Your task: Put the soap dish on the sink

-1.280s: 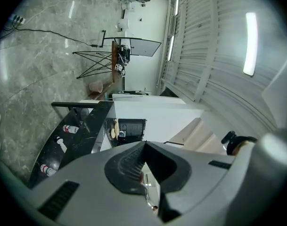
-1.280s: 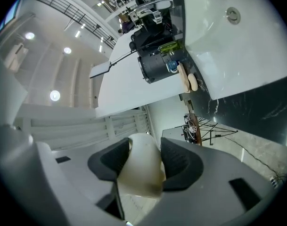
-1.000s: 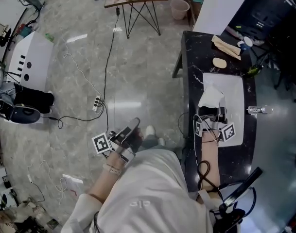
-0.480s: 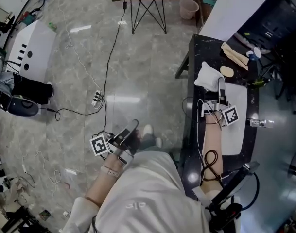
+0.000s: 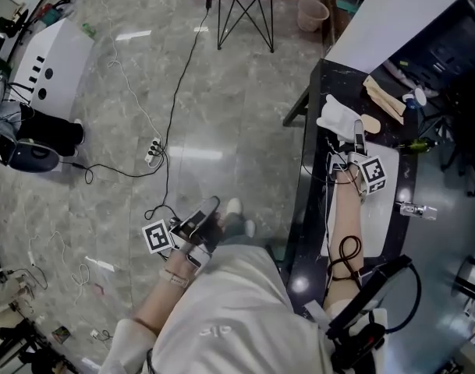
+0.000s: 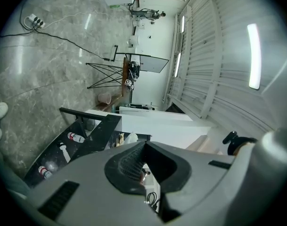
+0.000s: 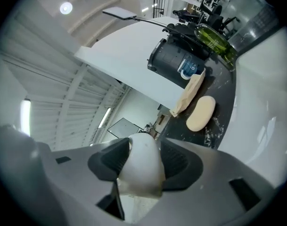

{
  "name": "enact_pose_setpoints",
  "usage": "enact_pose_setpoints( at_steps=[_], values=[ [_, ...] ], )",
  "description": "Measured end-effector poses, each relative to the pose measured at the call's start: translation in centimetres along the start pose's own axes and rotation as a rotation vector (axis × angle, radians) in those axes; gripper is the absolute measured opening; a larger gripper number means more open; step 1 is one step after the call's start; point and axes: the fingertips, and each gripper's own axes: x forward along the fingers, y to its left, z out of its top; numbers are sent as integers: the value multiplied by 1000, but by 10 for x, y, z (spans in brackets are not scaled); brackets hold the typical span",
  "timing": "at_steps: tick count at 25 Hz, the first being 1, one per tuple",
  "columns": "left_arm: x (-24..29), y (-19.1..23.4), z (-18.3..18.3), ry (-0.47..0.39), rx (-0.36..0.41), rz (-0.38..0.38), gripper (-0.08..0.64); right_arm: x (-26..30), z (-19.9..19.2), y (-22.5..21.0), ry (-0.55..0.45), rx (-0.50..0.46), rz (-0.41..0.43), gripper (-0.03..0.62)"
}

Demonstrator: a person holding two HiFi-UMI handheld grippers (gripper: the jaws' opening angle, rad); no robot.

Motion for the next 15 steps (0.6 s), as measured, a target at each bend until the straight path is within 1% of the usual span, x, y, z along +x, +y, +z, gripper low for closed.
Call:
enact_pose_setpoints(
  at_steps=[4,9,15],
  values=[
    [-3,4,1,-12,-9,9,6,6,0,-25,25,-33,-96,221],
    [-6,6,3,-31,-23,19,6,14,2,-41,54,-131,-179,221],
    [-11,8,10,-54,-24,27,6,23,1,-57,82,-204,-259,221]
  ],
)
